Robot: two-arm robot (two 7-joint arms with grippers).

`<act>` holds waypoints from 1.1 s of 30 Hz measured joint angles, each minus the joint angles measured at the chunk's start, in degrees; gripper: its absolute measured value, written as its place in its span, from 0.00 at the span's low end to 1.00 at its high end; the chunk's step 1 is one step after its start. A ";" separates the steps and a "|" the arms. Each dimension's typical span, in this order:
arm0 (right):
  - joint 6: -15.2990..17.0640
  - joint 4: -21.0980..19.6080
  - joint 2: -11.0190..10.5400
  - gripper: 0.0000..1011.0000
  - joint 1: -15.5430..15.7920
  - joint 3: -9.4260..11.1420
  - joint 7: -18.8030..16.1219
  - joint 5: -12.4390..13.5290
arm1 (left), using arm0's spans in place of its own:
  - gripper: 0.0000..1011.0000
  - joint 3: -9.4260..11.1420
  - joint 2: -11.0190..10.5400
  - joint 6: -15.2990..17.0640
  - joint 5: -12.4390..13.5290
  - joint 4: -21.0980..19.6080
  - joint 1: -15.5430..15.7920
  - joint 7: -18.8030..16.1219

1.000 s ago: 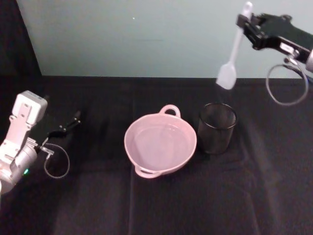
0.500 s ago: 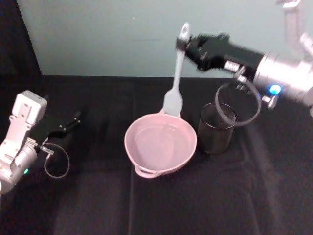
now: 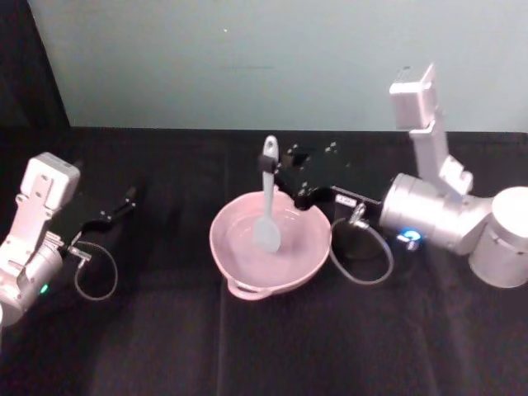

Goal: Use the one hand to pick up the spoon and stir the clear water in the bowl.

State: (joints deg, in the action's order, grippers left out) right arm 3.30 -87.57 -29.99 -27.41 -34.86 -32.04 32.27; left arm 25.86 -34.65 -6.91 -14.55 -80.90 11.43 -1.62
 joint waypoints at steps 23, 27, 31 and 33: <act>-12.29 15.88 9.84 0.13 -3.15 0.59 4.48 -10.46 | 1.00 0.01 0.00 0.00 0.00 0.00 0.00 0.00; -12.15 14.90 8.74 0.13 -2.51 1.66 5.35 -11.29 | 1.00 0.00 0.00 0.00 0.00 0.00 0.00 0.00; -10.31 10.74 6.21 0.13 -0.35 2.82 4.51 -11.01 | 1.00 0.00 0.00 0.00 0.00 0.00 0.00 0.00; -9.16 8.10 4.85 0.13 1.22 3.41 3.49 -10.16 | 1.00 0.00 0.00 0.00 0.00 0.00 0.00 0.00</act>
State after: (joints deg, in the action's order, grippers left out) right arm -5.85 -79.47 -25.13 -26.19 -31.45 -28.55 22.11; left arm 25.86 -34.65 -6.91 -14.55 -80.90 11.43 -1.62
